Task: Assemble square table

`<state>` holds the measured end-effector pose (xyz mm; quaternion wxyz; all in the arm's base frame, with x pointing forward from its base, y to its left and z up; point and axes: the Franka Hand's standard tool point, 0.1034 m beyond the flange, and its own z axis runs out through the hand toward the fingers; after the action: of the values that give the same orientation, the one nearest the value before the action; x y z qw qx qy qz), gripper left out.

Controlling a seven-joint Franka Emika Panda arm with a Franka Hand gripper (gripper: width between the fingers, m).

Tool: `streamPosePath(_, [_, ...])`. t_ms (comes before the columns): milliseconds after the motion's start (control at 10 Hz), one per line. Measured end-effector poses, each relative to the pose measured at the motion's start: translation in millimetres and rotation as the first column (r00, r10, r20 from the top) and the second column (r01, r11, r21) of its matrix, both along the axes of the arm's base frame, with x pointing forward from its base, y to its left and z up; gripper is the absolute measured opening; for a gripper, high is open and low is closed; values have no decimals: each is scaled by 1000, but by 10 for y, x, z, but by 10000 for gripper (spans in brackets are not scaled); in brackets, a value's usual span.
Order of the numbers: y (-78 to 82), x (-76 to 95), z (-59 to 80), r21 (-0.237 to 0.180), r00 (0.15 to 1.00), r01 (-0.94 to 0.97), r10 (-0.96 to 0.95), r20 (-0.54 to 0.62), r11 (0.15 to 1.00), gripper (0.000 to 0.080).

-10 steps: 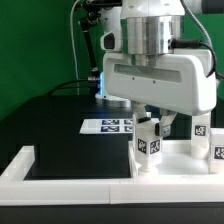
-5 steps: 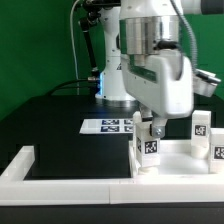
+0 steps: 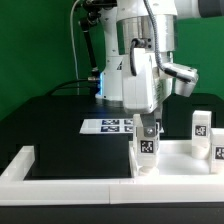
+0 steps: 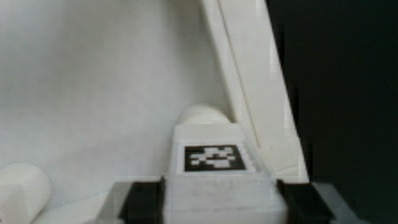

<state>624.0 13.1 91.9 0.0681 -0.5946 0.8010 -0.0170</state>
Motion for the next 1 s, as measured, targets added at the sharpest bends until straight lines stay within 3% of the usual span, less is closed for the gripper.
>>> streamPosePath(200, [0,-4,-12,-2,1000,-9,9,-2,1000,572])
streamPosePath(300, [15,-20,6,-29,979,-204,204,-19,978,572])
streamPosePath(400, [36,-27,12,-57,945,-327,326,-32,943,637])
streamPosePath(800, [8,-31,-2,-88,804,-594,593,-40,800,649])
streamPosePath(1000, [-69,1,-33,-152,576,-813,813,-79,562,649])
